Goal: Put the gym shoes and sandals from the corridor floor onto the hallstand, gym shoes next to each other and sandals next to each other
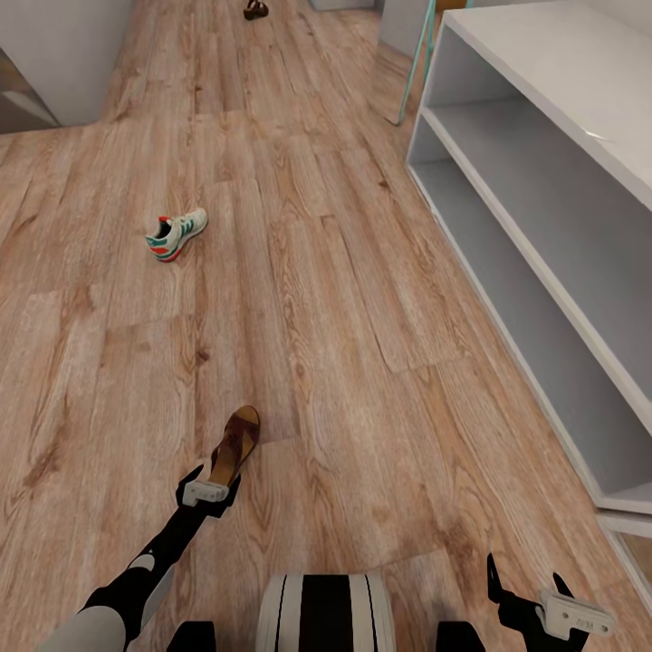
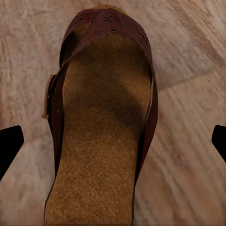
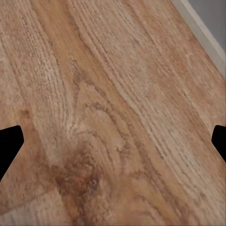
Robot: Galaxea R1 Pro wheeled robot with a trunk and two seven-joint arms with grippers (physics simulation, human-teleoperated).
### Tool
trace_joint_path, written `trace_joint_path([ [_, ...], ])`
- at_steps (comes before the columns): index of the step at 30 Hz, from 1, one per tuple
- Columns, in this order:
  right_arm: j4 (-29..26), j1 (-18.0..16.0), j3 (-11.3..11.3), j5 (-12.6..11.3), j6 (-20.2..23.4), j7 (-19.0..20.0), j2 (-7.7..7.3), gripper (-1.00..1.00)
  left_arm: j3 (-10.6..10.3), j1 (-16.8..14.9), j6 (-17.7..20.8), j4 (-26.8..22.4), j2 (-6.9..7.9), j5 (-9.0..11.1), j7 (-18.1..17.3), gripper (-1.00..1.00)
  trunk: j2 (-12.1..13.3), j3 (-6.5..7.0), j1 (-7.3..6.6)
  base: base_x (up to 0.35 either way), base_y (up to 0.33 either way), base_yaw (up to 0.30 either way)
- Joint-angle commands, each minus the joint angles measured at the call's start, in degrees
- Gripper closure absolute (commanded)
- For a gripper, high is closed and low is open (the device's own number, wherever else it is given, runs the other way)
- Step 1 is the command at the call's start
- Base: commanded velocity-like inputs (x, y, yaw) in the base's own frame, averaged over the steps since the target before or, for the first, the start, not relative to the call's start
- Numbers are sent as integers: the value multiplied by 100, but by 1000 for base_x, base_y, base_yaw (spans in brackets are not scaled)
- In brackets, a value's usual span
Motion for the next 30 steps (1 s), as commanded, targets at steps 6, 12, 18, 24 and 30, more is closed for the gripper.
trace_joint_path([
  [6,7,0,0,0,0,0,0,-100,0,-8,0,0,13,0,0,-100,0,-46,0,0,0,0],
  [12,10,0,0,0,0,0,0,-100,3,-10,0,0,20,0,0,-100,0,-82,0,0,0,0],
  [18,11,0,0,0,0,0,0,-100,3,-12,0,0,27,0,0,-100,0,-98,0,0,0,0],
  [24,7,0,0,0,0,0,0,-100,7,-13,0,0,34,0,0,-100,0,-105,0,0,0,0],
  [30,0,0,-5,0,0,0,0,-100,8,-15,0,-3,38,0,0,-100,0,-108,0,0,0,0],
])
